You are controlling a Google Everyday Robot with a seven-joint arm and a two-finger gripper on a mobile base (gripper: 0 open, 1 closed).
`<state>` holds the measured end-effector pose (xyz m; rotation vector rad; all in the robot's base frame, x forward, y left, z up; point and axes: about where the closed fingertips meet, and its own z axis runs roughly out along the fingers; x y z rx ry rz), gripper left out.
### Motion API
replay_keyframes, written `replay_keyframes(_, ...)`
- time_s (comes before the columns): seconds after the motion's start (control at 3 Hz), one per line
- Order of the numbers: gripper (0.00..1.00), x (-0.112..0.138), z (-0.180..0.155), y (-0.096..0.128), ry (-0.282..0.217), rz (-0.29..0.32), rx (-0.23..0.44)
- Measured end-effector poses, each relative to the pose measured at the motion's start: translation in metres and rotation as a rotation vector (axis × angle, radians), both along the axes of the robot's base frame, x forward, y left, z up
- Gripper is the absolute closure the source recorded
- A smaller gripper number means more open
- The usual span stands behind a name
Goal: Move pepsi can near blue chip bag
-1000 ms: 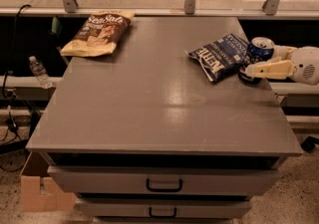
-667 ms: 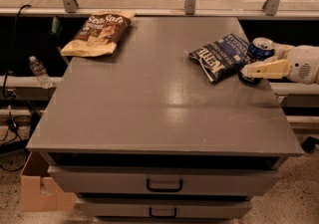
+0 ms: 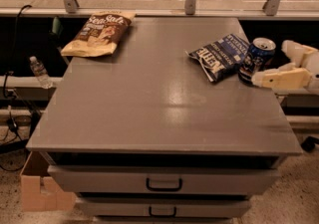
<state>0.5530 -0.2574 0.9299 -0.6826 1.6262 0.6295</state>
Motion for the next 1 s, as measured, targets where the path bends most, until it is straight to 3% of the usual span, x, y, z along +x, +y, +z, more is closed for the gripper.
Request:
replay_keyframes(0.33,0.00,-0.070,0.025,0.005,-0.055,-0.051,-0.044)
replay_keyframes(0.67,0.00,-0.125,0.069,0.014,-0.105,-0.073,-0.127)
replay_keyframes(1.0,0.00,-0.136,0.082,0.016,-0.119,-0.085,-0.153)
